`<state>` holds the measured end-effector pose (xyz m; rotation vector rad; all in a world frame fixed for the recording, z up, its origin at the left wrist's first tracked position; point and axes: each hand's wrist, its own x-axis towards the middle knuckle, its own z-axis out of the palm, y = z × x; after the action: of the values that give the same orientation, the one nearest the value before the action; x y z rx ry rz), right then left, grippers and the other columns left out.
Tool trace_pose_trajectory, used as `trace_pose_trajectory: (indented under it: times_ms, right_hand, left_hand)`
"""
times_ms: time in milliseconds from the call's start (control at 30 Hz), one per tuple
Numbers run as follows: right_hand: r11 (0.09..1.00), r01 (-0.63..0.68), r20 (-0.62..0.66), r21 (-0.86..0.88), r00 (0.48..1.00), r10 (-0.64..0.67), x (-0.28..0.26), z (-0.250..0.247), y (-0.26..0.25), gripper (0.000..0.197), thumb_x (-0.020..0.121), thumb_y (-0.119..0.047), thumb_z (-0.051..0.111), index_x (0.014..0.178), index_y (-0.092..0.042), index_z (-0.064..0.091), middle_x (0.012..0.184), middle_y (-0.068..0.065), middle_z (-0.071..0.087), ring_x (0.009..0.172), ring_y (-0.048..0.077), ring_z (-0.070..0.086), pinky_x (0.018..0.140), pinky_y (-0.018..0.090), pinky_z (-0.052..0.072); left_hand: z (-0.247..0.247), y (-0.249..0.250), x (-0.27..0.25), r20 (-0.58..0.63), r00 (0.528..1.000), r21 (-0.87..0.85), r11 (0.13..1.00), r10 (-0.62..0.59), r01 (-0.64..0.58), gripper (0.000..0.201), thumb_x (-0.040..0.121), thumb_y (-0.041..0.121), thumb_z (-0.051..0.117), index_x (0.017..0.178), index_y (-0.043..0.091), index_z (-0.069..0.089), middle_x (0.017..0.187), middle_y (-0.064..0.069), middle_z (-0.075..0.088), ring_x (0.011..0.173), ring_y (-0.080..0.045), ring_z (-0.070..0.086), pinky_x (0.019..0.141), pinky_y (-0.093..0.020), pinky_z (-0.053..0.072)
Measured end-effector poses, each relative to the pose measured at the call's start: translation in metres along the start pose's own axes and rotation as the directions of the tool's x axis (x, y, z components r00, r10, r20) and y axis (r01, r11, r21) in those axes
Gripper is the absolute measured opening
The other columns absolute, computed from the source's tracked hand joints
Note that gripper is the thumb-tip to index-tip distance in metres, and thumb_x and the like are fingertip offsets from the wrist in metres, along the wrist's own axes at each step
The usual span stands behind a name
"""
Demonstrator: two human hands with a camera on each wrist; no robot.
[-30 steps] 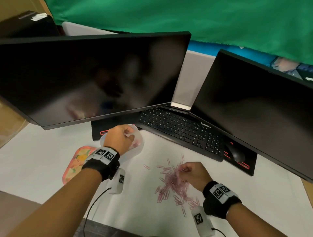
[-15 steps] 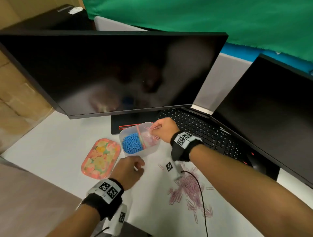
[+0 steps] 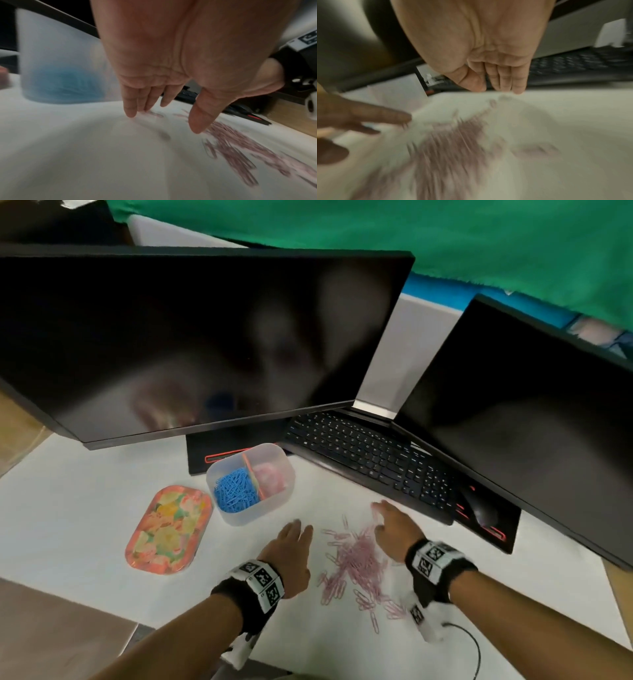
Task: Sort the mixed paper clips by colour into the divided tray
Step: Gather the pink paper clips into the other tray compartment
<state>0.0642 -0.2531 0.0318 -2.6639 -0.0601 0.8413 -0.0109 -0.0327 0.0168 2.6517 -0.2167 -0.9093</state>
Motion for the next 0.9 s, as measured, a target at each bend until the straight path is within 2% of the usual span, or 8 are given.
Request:
trace_pose_trajectory:
  times_ms: [67, 167, 300, 367, 467, 567, 667, 900]
  right_hand:
    - [0.998, -0.014, 0.082, -0.059, 0.996, 0.019, -0.009, 0.02, 0.023, 0.066, 0.095, -0.012, 0.037, 0.153, -0.018, 0.007, 0.161, 0.005, -0.005, 0.149, 0.018, 0.0, 0.121, 0.033, 0.007]
    - [0.987, 0.121, 0.092, -0.106, 0.99, -0.111, -0.022, 0.041, 0.028, 0.066, 0.097, -0.017, 0.035, 0.153, -0.021, 0.0, 0.16, 0.004, -0.015, 0.147, 0.019, -0.013, 0.121, 0.04, -0.002]
    - [0.919, 0.385, 0.092, -0.087, 0.921, -0.377, -0.042, 0.056, 0.02, 0.057, 0.1, -0.029, 0.037, 0.151, -0.022, 0.014, 0.161, 0.0, 0.005, 0.148, 0.017, 0.005, 0.119, 0.028, 0.01]
    - [0.916, 0.401, 0.132, -0.022, 0.909, -0.395, -0.05, 0.057, 0.025, 0.06, 0.097, -0.017, 0.043, 0.151, -0.023, 0.017, 0.16, -0.004, 0.012, 0.147, 0.013, 0.013, 0.116, 0.021, 0.015]
    - [0.946, 0.322, 0.09, 0.036, 0.942, -0.324, -0.061, 0.054, 0.041, 0.072, 0.089, -0.016, 0.051, 0.15, -0.032, 0.016, 0.158, -0.007, 0.017, 0.146, 0.014, 0.019, 0.118, 0.028, 0.023]
    - [0.983, 0.165, -0.01, -0.075, 0.986, -0.166, -0.076, 0.05, 0.062, 0.09, 0.083, -0.034, 0.064, 0.15, -0.034, 0.004, 0.153, -0.006, 0.013, 0.14, 0.016, 0.025, 0.111, 0.031, 0.035]
    - [0.994, 0.036, 0.017, -0.106, 0.999, -0.034, -0.093, 0.052, 0.078, 0.109, 0.072, -0.043, 0.073, 0.15, -0.033, -0.002, 0.145, 0.0, 0.012, 0.132, 0.02, 0.031, 0.1, 0.03, 0.046]
    - [0.995, 0.083, 0.049, 0.061, 0.995, -0.086, -0.074, 0.059, 0.06, 0.09, 0.074, -0.038, 0.076, 0.145, -0.026, 0.022, 0.136, 0.001, 0.028, 0.12, 0.02, 0.049, 0.1, 0.024, 0.044]
  left_hand:
    - [0.011, 0.01, 0.004, 0.043, 0.998, 0.079, 0.996, 0.039, -0.042, 0.084, 0.091, 0.026, 0.049, 0.152, 0.008, -0.006, 0.159, -0.017, -0.015, 0.148, -0.031, -0.01, 0.121, -0.041, 0.012]
    - [0.02, 0.022, 0.008, 0.086, 0.988, 0.132, 0.981, 0.13, -0.14, 0.085, 0.091, 0.024, 0.048, 0.151, 0.006, -0.009, 0.158, -0.019, -0.018, 0.147, -0.032, -0.014, 0.122, -0.041, 0.006]
    - [0.022, 0.032, 0.01, 0.063, 0.932, 0.147, 0.92, 0.357, -0.363, 0.082, 0.088, 0.014, 0.049, 0.151, 0.002, -0.001, 0.16, -0.016, 0.002, 0.149, -0.029, 0.003, 0.122, -0.032, 0.004]
    - [0.026, 0.03, 0.012, 0.035, 0.909, 0.097, 0.904, 0.416, -0.417, 0.08, 0.085, 0.015, 0.053, 0.152, 0.007, 0.01, 0.157, -0.01, 0.019, 0.146, -0.028, 0.019, 0.12, -0.036, 0.022]
    - [0.027, 0.025, 0.01, -0.037, 0.931, 0.082, 0.93, 0.363, -0.359, 0.079, 0.08, 0.026, 0.062, 0.148, 0.021, 0.022, 0.146, -0.002, 0.032, 0.132, -0.026, 0.037, 0.1, -0.041, 0.046]
    - [0.025, 0.03, 0.007, -0.034, 0.974, 0.115, 0.969, 0.226, -0.22, 0.101, 0.072, 0.041, 0.074, 0.15, 0.023, 0.011, 0.147, -0.005, 0.021, 0.129, -0.028, 0.036, 0.097, -0.043, 0.047]
    - [0.028, 0.038, 0.008, 0.03, 0.993, 0.112, 0.987, 0.111, -0.114, 0.116, 0.066, 0.042, 0.082, 0.15, 0.023, 0.005, 0.146, -0.011, 0.015, 0.127, -0.033, 0.039, 0.099, -0.043, 0.047]
    - [0.03, 0.056, 0.021, -0.024, 0.995, -0.006, 0.995, 0.099, -0.099, 0.063, 0.077, 0.024, 0.073, 0.129, 0.015, 0.039, 0.12, -0.01, 0.038, 0.095, -0.034, 0.061, 0.08, -0.038, 0.053]
